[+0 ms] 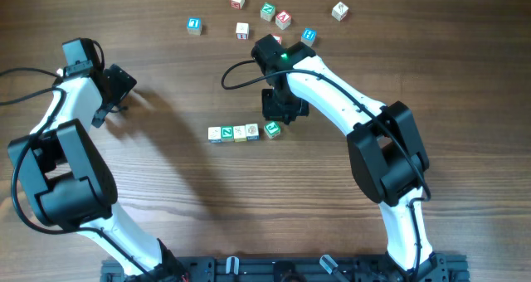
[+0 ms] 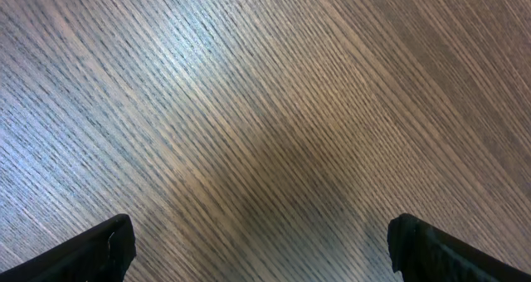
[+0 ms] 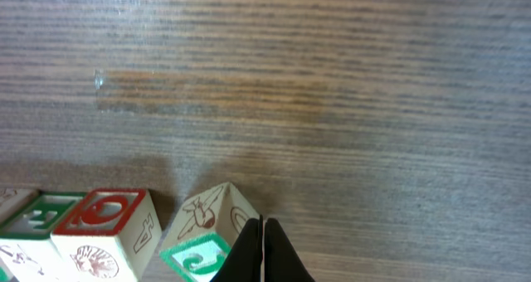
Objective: Form a horizontal line
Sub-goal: 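Push the green block left against the row and release it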
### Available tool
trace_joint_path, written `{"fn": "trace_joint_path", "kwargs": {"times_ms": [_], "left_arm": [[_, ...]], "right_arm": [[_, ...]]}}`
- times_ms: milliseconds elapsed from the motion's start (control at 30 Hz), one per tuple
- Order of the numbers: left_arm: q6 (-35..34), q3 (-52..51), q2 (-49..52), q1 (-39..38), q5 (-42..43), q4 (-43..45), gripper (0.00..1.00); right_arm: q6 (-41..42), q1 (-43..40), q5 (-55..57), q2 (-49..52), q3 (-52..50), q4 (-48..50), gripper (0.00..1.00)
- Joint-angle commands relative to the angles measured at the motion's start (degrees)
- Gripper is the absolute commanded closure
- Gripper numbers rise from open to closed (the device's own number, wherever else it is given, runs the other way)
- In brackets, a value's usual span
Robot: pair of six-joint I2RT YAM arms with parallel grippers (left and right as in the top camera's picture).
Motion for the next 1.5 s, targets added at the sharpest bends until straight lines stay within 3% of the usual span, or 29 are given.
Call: {"fn": "trace_joint_path", "kwargs": {"times_ms": [0, 400, 567, 833, 1467], "left_arm": [[0.26, 0.17, 0.2, 0.22, -0.33, -0.02, 0.0], [0.26, 0.17, 0.2, 0.22, -0.33, -0.02, 0.0], [0.26, 0.17, 0.2, 0.22, -0.33, -0.02, 0.0], [0.26, 0.17, 0.2, 0.22, -0.33, -0.02, 0.0], [0.26, 0.17, 0.2, 0.22, -0.33, -0.02, 0.0]], "right_arm": [[0.02, -0.15, 2.01, 0.74, -0.48, 0.02, 0.96], [0.15, -0.13, -14.45, 0.74, -4.61, 1.31, 0.96], [0.02, -0.13, -13.73, 0.74, -4.61, 2.89, 0.96], [-1.75, 0.46, -12.68, 0.74, -4.61, -7.04, 0.96], [0.22, 5.01, -12.68, 0.74, -4.61, 0.7, 0.96]]}}
